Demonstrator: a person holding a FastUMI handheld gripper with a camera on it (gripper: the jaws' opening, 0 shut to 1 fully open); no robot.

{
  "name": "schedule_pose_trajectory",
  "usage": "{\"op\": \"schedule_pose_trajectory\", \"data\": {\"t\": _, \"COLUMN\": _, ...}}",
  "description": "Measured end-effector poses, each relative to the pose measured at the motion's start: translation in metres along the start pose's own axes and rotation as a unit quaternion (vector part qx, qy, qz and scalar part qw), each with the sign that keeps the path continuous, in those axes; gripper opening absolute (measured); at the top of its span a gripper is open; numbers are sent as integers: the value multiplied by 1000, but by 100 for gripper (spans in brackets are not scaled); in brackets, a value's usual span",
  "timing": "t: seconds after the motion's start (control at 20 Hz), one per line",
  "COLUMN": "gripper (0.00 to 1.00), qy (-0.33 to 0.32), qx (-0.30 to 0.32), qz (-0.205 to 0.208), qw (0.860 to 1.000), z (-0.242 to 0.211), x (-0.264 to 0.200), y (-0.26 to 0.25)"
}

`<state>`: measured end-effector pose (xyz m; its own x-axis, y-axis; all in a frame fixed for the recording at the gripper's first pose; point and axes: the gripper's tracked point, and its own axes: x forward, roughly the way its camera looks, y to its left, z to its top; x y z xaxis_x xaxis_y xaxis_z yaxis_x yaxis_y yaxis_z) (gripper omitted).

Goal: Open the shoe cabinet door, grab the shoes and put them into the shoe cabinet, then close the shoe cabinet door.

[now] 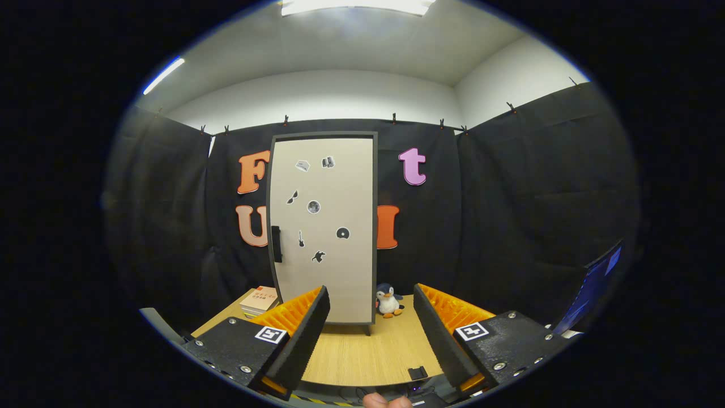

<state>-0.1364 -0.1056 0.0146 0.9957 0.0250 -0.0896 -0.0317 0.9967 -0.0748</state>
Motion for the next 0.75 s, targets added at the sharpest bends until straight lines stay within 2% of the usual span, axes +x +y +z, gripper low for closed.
{"op": "schedule_pose_trajectory", "data": {"t": 0.3, "gripper": 93, "qy": -8, "qx": -6, "qz": -4, "qw": 1000, "z": 1, "x": -18, "y": -24}}
{"op": "schedule_pose_trajectory", "data": {"t": 0.75, "gripper": 93, "qy": -1, "qx": -6, "qz": -2, "qw": 1000, "z": -6, "x": -14, "y": -13}}
